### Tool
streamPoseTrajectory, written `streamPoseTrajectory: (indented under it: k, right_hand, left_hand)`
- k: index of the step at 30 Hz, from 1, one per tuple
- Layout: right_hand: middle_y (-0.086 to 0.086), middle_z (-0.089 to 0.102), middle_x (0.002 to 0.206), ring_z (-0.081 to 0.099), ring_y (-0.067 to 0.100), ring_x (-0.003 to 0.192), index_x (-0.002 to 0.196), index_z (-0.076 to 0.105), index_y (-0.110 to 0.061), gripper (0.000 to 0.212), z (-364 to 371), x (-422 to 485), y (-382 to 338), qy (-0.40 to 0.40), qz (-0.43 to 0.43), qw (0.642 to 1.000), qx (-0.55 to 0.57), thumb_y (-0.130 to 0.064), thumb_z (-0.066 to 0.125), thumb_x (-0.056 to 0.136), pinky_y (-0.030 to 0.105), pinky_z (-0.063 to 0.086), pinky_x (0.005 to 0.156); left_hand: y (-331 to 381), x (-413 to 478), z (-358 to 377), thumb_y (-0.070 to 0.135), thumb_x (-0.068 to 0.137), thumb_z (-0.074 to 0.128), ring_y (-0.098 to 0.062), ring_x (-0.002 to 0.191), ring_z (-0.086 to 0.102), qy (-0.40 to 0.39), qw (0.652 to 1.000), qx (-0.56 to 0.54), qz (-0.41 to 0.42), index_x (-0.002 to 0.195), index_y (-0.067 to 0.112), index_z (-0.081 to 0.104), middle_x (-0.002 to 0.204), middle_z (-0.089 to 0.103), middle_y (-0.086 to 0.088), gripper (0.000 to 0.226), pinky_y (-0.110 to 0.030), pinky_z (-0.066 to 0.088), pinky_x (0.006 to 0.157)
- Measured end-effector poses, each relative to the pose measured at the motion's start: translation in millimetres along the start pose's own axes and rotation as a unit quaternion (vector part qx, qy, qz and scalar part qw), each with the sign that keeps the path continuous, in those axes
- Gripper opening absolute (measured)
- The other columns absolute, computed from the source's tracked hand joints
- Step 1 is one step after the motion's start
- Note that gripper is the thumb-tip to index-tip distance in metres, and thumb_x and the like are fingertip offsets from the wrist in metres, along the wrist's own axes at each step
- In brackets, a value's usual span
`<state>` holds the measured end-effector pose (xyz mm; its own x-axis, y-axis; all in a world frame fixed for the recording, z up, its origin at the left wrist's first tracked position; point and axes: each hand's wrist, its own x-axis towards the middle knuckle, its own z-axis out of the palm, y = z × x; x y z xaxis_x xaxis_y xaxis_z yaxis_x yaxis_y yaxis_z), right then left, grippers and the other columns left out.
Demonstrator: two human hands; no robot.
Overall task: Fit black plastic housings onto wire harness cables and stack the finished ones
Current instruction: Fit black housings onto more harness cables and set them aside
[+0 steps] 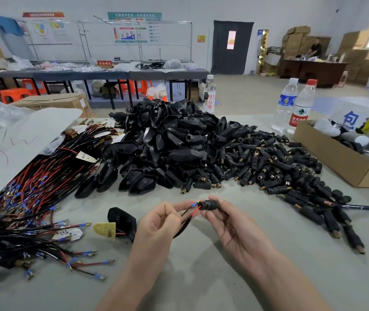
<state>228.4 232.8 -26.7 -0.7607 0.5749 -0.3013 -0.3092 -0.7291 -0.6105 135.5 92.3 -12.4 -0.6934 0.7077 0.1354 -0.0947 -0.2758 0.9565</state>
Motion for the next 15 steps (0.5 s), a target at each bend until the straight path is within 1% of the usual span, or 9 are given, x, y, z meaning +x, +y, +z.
streamPoseTrajectory:
  k: [3,4,5,7,9,11,12,13,15]
  right_hand:
    - [0.022,0.075,0.085,0.076,0.026,0.071,0.079,0.081,-0.002,0.033,0.5,0.7,0.1,0.001,0.005,1.000,0.006,-0.009,0.054,0.098,0.022,0.059,0.055]
    - [0.022,0.075,0.085,0.076,0.026,0.071,0.079,0.081,-0.002,0.032,0.4,0.9,0.0,0.001,0.006,1.000,0.007,-0.009,0.055,0.097,0.022,0.059,0.054]
    - [0.022,0.075,0.085,0.076,0.026,0.070,0.079,0.081,-0.001,0.031,0.7,0.7,-0.2,0.001,0.008,1.000,0.009,-0.009,0.056,0.096,0.022,0.059,0.054]
    - [0.022,0.075,0.086,0.076,0.026,0.071,0.079,0.080,-0.001,0.023,1.7,-0.5,-0.8,0.001,0.013,1.000,0.015,-0.009,0.061,0.089,0.022,0.059,0.053]
    - [0.023,0.075,0.088,0.076,0.027,0.072,0.080,0.080,0.000,0.019,2.1,-1.1,-0.9,-0.002,0.018,1.000,0.019,-0.009,0.064,0.082,0.023,0.059,0.053]
    - [0.024,0.075,0.090,0.077,0.027,0.074,0.080,0.080,0.000,0.023,1.3,-1.1,-0.8,-0.005,0.022,1.000,0.019,-0.008,0.061,0.088,0.024,0.059,0.054]
    - [0.024,0.075,0.091,0.077,0.028,0.075,0.080,0.080,0.000,0.028,0.7,-0.9,-1.2,-0.004,0.022,1.000,0.019,-0.008,0.057,0.094,0.024,0.060,0.054]
    - [0.025,0.074,0.093,0.077,0.028,0.076,0.081,0.080,0.001,0.031,0.2,-1.0,-1.3,-0.001,0.022,1.000,0.020,-0.009,0.055,0.097,0.024,0.060,0.054]
    - [0.026,0.074,0.099,0.076,0.030,0.082,0.091,0.077,0.003,0.029,-0.2,-1.5,-1.7,0.004,0.013,1.000,0.013,-0.010,0.053,0.100,0.025,0.060,0.057]
  left_hand:
    - [3.1,-1.9,0.1,0.007,0.080,0.049,-0.026,0.109,0.070,-0.006,0.999,0.039,0.003,0.061,0.014,0.054,0.112,0.075,-0.005,0.021,-0.041,0.048,0.102]
    - [3.5,-2.3,0.1,0.006,0.082,0.051,-0.027,0.108,0.070,-0.005,0.998,0.061,0.005,0.059,0.015,0.054,0.111,0.075,-0.003,0.025,-0.040,0.047,0.101]
    - [3.5,-2.4,-0.1,0.001,0.086,0.051,-0.030,0.105,0.070,-0.004,0.997,0.081,0.009,0.059,0.015,0.053,0.111,0.075,-0.001,0.030,-0.037,0.047,0.097]
    - [3.8,-3.3,-0.9,-0.009,0.092,0.046,-0.033,0.101,0.070,-0.008,0.993,0.115,0.015,0.061,0.012,0.050,0.111,0.075,0.002,0.038,-0.025,0.050,0.082]
    - [6.0,-4.6,-0.9,-0.014,0.091,0.042,-0.020,0.093,0.074,-0.021,0.992,0.126,0.020,0.058,0.015,0.052,0.111,0.075,0.002,0.045,-0.013,0.050,0.070]
    - [7.1,-4.8,0.7,-0.013,0.092,0.044,-0.006,0.075,0.072,-0.023,0.990,0.139,0.028,0.056,0.020,0.055,0.110,0.075,0.002,0.050,-0.010,0.048,0.063]
    - [5.4,-4.0,1.2,-0.010,0.093,0.046,-0.006,0.074,0.071,-0.013,0.989,0.143,0.033,0.058,0.020,0.059,0.108,0.076,0.002,0.048,-0.012,0.050,0.064]
    - [2.4,-2.9,2.2,-0.006,0.095,0.048,-0.012,0.079,0.072,0.001,0.988,0.148,0.037,0.063,0.021,0.064,0.105,0.076,0.002,0.045,-0.019,0.054,0.069]
    - [-5.4,-1.0,2.8,0.009,0.098,0.054,-0.028,0.091,0.071,0.037,0.985,0.165,0.031,0.075,0.026,0.070,0.094,0.076,-0.001,0.033,-0.040,0.056,0.083]
